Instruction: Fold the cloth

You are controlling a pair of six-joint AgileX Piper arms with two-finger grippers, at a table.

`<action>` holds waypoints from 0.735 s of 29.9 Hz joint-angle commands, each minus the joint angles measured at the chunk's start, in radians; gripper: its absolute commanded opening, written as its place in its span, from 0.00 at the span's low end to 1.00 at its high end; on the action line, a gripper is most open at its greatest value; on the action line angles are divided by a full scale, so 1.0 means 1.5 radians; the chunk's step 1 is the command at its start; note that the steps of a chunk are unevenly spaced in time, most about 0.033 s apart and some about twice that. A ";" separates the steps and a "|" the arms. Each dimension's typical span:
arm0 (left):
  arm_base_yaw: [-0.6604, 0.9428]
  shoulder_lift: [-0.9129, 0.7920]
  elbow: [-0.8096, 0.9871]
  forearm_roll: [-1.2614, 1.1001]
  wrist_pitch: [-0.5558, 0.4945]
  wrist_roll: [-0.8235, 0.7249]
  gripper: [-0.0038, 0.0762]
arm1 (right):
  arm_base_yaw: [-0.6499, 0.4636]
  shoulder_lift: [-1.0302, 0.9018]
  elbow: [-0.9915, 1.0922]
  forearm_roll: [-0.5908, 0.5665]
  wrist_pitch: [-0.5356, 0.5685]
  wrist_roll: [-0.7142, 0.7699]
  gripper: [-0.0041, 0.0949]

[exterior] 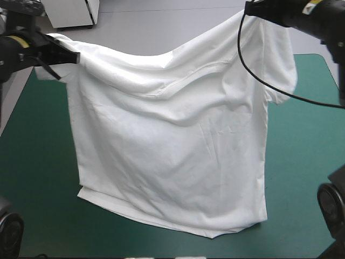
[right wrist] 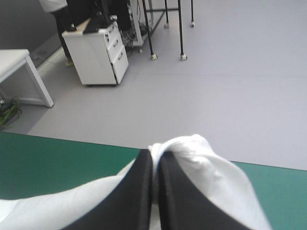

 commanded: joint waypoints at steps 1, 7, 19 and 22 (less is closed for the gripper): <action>-0.002 0.039 0.009 -0.005 -0.101 -0.014 0.04 | 0.000 0.055 -0.010 -0.006 -0.107 -0.012 0.02; -0.002 0.155 0.009 -0.042 -0.194 -0.028 0.04 | 0.000 0.189 -0.010 0.018 -0.198 -0.012 0.02; -0.002 0.314 0.009 -0.088 -0.335 -0.030 0.40 | -0.001 0.278 -0.012 0.059 -0.157 -0.016 0.48; -0.002 0.320 0.009 -0.088 -0.335 -0.027 0.72 | -0.001 0.266 -0.011 0.051 -0.123 -0.002 0.90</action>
